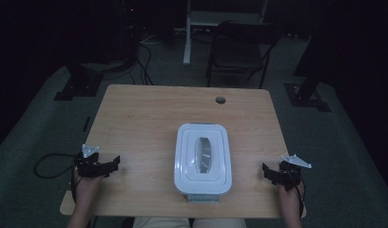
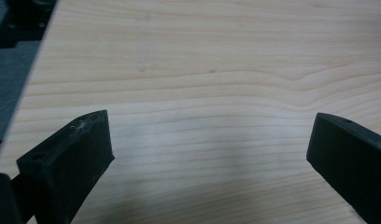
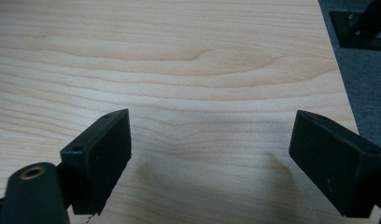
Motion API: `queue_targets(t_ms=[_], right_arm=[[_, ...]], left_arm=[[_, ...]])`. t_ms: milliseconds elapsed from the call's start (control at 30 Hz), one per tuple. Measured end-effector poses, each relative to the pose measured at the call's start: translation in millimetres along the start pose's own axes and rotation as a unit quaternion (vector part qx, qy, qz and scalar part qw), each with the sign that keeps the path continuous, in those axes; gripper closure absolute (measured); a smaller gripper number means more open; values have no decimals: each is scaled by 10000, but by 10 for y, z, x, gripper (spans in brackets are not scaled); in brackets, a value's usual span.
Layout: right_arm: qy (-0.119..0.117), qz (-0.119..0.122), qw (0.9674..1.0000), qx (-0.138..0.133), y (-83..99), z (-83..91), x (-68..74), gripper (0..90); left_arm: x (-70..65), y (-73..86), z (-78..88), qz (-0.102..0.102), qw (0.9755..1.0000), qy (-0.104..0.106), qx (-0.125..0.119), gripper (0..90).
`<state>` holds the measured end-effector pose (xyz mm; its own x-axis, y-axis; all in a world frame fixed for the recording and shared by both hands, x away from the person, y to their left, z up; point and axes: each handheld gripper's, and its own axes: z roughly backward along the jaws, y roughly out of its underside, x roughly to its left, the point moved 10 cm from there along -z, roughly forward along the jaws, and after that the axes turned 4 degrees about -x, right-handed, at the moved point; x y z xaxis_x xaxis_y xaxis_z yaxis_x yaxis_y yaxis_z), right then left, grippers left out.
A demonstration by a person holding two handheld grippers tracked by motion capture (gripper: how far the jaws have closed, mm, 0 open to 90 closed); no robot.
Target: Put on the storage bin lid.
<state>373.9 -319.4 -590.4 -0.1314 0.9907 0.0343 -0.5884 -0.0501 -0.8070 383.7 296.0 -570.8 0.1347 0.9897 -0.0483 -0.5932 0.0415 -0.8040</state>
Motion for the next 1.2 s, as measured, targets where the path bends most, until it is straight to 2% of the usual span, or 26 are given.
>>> queue_targets(t_ms=[100,133,200,400,433,667,700,800,833,967,1100,1200], right_arm=[[64,8,9999,124,23,-13,-11,135],[65,-22,9998,176,35,-17,-13,137],[-51,-75,9997,241,50,-19,-2,137],[47,-57,9996,266,56,-22,-7,136],[120,43,9994,308,59,-32,-1,129],[170,1,9994,308,54,-40,-10,129],[179,-10,9994,310,55,-40,-11,129],[185,-13,9994,309,55,-40,-12,129],[195,-19,9993,307,55,-40,-15,129],[197,-23,9993,307,55,-40,-15,129],[207,-28,9993,308,55,-39,-18,130],[228,-44,9993,305,54,-40,-25,130]], left_arm=[[69,23,3,88,9999,-97,48,11],[78,29,0,137,9999,-70,38,11],[106,62,-11,217,9997,-71,103,11],[156,114,-40,227,9995,-88,205,10],[161,130,-65,190,9995,-69,236,11],[144,181,-135,66,9990,-89,436,11],[137,185,-143,-18,9988,-126,469,11],[146,191,-148,-48,9984,-230,506,11],[166,197,-151,-97,9979,-329,548,11],[185,201,-145,-121,9979,-316,544,12],[202,213,-127,-223,9980,-186,556,12],[212,214,-124,-226,9981,-167,545,12]])
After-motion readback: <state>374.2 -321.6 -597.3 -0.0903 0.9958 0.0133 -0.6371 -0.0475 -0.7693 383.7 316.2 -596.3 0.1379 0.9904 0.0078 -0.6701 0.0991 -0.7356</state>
